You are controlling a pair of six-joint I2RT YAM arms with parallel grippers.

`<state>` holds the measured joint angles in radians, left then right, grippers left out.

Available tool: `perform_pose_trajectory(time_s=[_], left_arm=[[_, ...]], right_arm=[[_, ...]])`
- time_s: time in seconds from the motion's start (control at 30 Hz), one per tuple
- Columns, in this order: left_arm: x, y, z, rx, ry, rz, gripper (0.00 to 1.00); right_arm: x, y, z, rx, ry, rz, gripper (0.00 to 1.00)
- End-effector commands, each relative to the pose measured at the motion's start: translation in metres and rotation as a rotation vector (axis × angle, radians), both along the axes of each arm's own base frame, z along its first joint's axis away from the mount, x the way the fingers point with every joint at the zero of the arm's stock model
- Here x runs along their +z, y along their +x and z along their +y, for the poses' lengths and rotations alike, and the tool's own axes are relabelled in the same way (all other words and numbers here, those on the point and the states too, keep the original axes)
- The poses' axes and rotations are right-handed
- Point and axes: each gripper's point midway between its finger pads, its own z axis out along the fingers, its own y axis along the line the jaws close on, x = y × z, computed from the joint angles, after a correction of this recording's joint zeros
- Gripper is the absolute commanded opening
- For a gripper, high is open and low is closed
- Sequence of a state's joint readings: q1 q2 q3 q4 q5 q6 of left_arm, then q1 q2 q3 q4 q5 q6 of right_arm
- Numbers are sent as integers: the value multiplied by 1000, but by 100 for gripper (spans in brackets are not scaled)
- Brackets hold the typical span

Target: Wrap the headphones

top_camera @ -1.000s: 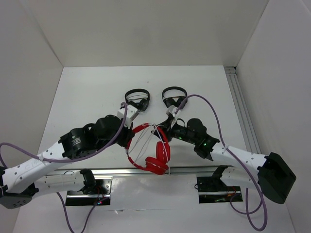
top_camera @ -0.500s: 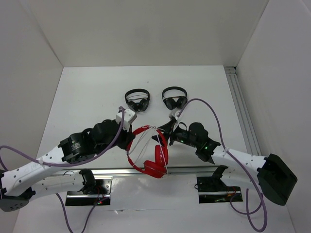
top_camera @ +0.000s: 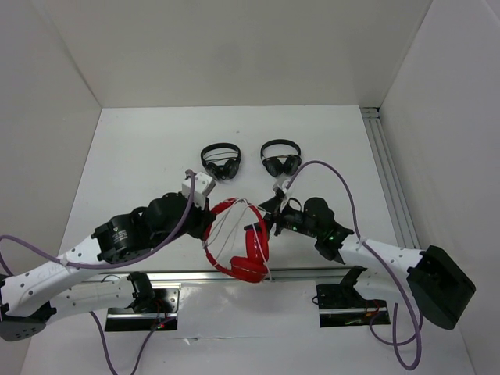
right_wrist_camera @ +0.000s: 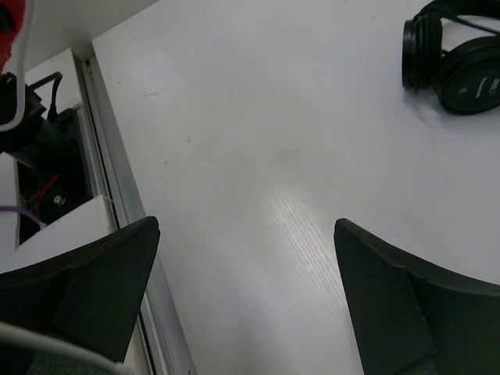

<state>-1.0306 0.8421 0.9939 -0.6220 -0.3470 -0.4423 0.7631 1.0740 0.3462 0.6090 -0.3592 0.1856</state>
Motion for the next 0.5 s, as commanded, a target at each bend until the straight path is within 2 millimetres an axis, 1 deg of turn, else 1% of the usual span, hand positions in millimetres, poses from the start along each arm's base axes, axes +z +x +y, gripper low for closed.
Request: perform_pose_trajectory(time_s=[0.0,0.03,0.07,0.1,0.13,0.17,0.2,0.23,0.27,0.3,0.33,0.37,0.4,0.43,0.47], left_arm=[[45,14,-10,89,-204,-63,0],[45,14,-10,89,-204,-63,0],[45,14,-10,89,-204,-63,0],[49,14,-10,89,-212,-67,0],[47,15,-8,99,-202,-67,0],[53,16,-6,111,-210,-78,0],[50,15,-4,111,-198,-72,0],[51,18,-3,135,-194,-71,0],[54,20,1,155,-191,-81,0],[51,21,4,171,-182,-74,0],[55,22,7,192,-192,-74,0],[57,25,8,214,-187,-84,0],[52,25,13,234,-170,-75,0],[55,26,15,255,-183,-72,0],[56,27,17,265,-181,-77,0]], right_arm=[[10,-11,8,80,49,-48,100],[10,-11,8,80,49,-48,100],[3,-6,5,56,36,-35,100],[3,-6,5,56,36,-35,100],[3,-2,3,30,34,-37,100],[-3,0,2,15,19,-23,100],[-3,4,1,-5,18,-25,100],[-13,9,-2,-40,-9,-3,100],[-17,12,-2,-54,-19,4,100],[-23,14,-3,-66,-32,15,100],[-29,14,-3,-66,-45,28,100],[-44,17,-4,-77,-77,57,100],[-46,20,-2,-88,-80,74,100],[-54,20,-1,-91,-90,106,100],[-62,24,3,-93,-109,136,100]])
